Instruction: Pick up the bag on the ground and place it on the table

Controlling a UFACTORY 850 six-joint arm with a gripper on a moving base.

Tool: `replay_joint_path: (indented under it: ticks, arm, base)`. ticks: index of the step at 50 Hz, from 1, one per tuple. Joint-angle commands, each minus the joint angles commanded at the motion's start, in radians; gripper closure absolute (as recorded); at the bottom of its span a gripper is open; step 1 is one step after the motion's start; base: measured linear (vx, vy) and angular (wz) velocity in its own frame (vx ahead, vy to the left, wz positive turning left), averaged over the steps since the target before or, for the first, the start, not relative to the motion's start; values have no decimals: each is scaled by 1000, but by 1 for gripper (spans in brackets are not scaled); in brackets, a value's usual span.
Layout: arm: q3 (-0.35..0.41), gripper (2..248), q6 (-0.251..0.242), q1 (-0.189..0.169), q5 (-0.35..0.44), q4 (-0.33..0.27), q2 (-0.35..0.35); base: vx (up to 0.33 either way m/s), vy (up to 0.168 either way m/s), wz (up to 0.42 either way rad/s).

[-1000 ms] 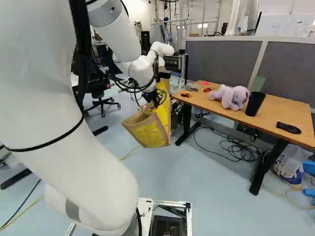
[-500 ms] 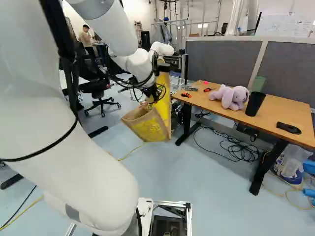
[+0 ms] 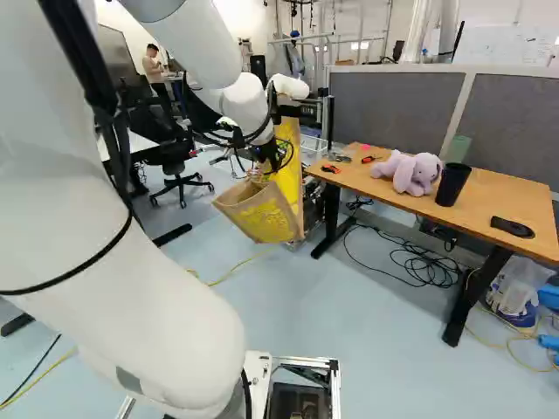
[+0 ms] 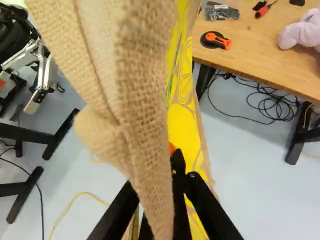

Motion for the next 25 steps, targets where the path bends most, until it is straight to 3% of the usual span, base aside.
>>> replay_joint_path:
  ticks: [25]
  arm:
    - [-58,228,0,-2,-110,43,6]
  base:
    - [0,0,0]
